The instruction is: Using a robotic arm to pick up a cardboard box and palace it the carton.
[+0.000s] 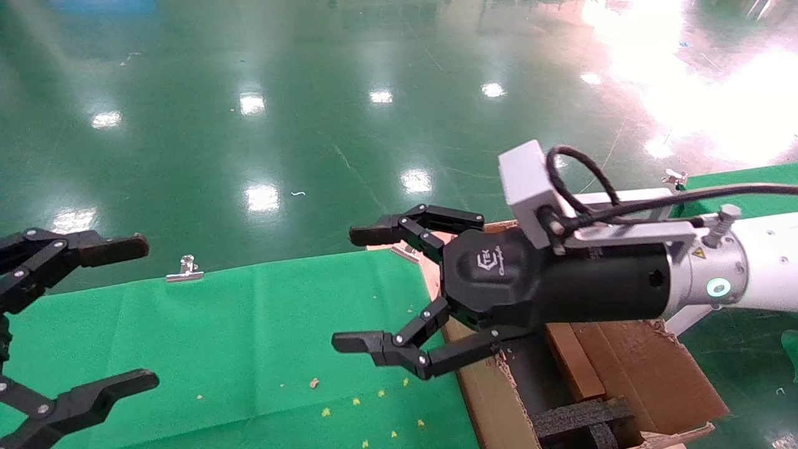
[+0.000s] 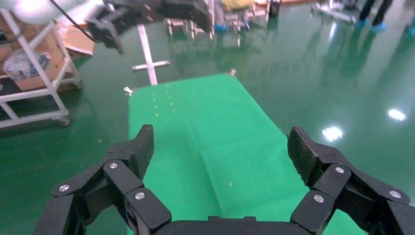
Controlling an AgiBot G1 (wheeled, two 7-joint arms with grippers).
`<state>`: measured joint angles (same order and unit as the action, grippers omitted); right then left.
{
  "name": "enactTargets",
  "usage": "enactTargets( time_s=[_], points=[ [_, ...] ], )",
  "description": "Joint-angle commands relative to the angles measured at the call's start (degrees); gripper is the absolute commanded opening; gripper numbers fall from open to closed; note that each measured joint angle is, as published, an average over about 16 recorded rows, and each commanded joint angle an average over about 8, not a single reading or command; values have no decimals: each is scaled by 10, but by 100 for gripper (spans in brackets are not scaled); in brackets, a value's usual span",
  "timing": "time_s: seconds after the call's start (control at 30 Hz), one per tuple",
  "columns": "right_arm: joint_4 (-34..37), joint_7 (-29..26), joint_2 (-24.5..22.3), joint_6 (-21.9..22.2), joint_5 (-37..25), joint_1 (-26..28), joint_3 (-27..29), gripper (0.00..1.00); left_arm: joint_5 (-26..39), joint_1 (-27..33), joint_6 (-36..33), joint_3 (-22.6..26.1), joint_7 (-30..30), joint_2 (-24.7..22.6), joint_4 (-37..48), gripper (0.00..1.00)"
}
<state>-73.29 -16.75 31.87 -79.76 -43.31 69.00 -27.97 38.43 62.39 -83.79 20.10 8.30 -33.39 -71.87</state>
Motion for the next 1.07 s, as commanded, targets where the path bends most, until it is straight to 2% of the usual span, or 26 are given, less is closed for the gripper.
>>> enactTargets(
  time_s=[0.03, 0.23, 0.37, 1.07],
  points=[
    [-1, 14, 7, -14, 3, -18, 28, 100, 0, 0, 0, 0, 0, 0, 0, 100],
    [-2, 53, 28, -52, 13, -66, 106, 100, 0, 0, 0, 0, 0, 0, 0, 100],
    [-3, 65, 35, -67, 17, -84, 135, 100, 0, 0, 0, 0, 0, 0, 0, 100],
    [-3, 61, 33, -62, 16, -77, 124, 100, 0, 0, 0, 0, 0, 0, 0, 100]
  ],
)
